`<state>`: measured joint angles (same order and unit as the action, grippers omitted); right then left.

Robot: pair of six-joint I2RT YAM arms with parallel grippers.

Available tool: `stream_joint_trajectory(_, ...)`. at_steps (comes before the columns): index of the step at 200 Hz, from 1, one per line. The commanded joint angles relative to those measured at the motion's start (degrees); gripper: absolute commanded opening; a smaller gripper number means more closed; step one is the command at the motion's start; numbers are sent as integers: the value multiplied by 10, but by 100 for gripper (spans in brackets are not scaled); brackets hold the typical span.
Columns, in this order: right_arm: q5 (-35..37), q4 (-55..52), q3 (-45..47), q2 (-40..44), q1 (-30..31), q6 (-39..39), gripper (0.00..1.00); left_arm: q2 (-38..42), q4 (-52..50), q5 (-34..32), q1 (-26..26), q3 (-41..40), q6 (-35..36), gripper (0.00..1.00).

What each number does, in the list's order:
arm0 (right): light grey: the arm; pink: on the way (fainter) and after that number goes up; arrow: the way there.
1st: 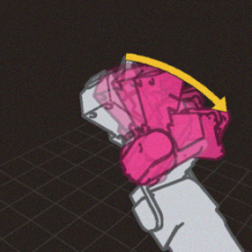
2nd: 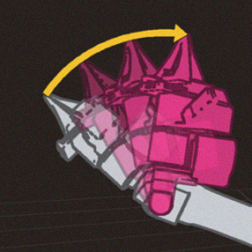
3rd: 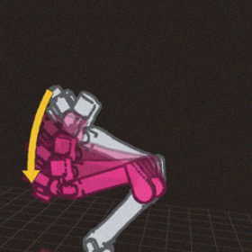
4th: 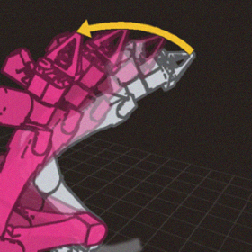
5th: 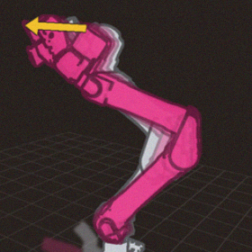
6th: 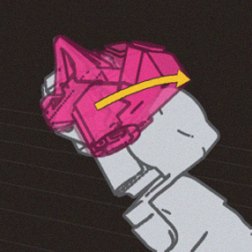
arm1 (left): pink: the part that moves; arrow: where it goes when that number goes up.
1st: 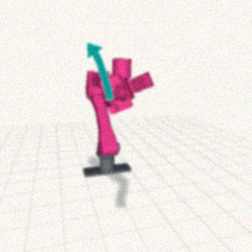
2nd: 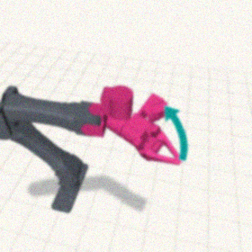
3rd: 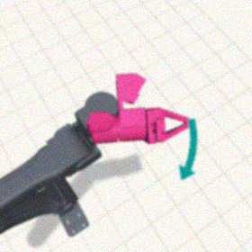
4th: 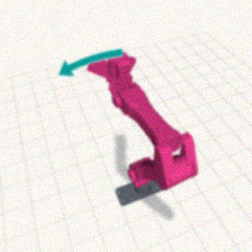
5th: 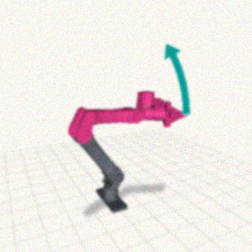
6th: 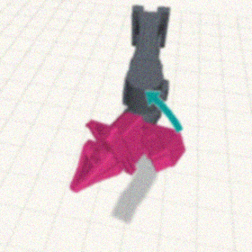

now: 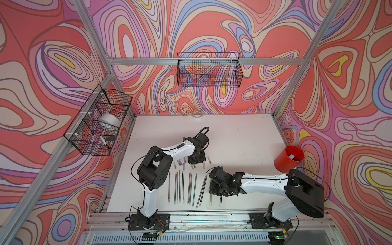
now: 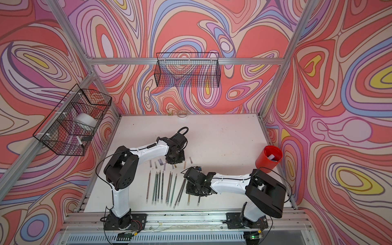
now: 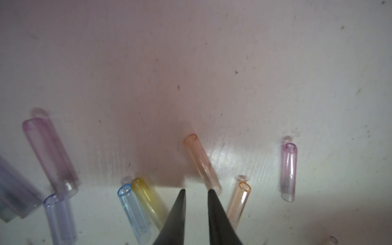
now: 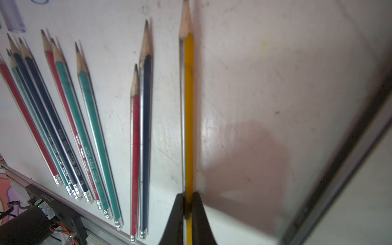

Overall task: Remove the protective cover of the pencils
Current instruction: Place the protective sleeve at the center of the board, then pick up the pencil from the center of the board.

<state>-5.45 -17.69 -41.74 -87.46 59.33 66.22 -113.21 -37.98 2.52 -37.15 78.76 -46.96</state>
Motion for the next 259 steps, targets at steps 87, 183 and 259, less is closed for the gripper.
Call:
stream_joint_trajectory(87, 55, -110, -52, 66, 1, -10, 24, 10, -32, 4, -2, 24, -5, 21)
stream_joint_trajectory(183, 173, -288, -69, 132, -2, 59, 25, 142, -40, 13, -2, 13, -23, 23)
stream_joint_trajectory(259, 145, -252, -26, 132, -19, 75, 23, 271, -13, 12, -2, -43, -45, 28)
